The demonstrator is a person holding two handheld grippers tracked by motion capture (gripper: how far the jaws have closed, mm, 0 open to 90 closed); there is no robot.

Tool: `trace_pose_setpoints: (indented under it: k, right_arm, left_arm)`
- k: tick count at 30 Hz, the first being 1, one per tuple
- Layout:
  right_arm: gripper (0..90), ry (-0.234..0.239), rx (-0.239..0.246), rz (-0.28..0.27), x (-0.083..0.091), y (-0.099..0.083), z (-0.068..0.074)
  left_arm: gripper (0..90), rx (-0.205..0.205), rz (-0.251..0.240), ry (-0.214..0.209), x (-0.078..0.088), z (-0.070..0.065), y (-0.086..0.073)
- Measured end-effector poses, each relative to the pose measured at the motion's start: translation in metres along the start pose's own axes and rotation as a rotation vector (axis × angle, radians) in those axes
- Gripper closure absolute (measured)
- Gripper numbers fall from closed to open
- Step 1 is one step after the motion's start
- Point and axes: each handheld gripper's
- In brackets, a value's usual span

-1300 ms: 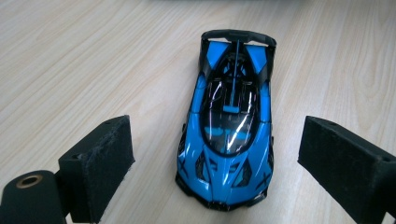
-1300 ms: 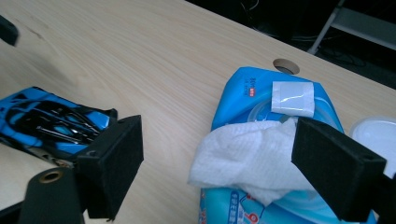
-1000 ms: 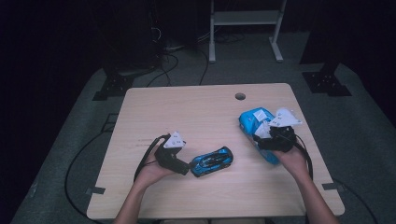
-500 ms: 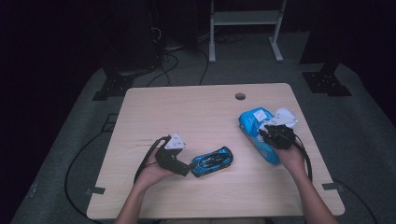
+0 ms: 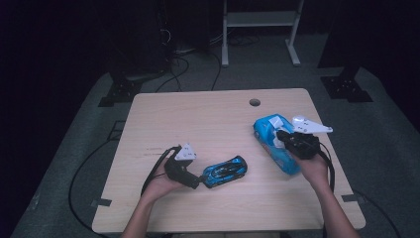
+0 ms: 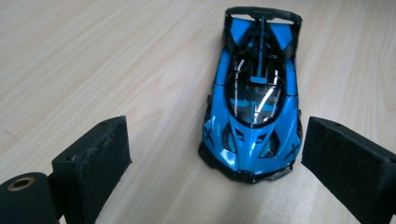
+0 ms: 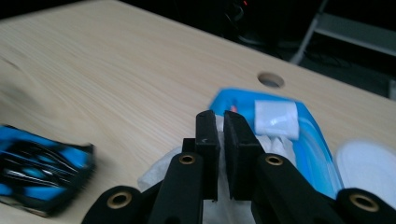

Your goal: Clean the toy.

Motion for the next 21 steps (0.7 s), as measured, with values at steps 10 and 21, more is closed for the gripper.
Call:
trace_pose_setpoints:
  k: [10, 21]
  right_arm:
    - [84.1, 0.179, 0.049, -0.136, 0.029, 0.022, 0.027]
    - [83.7, 0.546, 0.217, -0.033, 0.002, 0.027, 0.12]
  left_arm:
    - [7.2, -0.023, 0.016, -0.014, -0.008, -0.005, 0.0]
    - [7.2, -0.047, 0.021, -0.02, -0.012, -0.009, 0.0]
Point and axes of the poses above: each handheld gripper's, and its own axes: x roughly backward along the jaws, y roughly out of its top, z roughly to its left, and after that the axes turned 15 degrees about z, right-handed
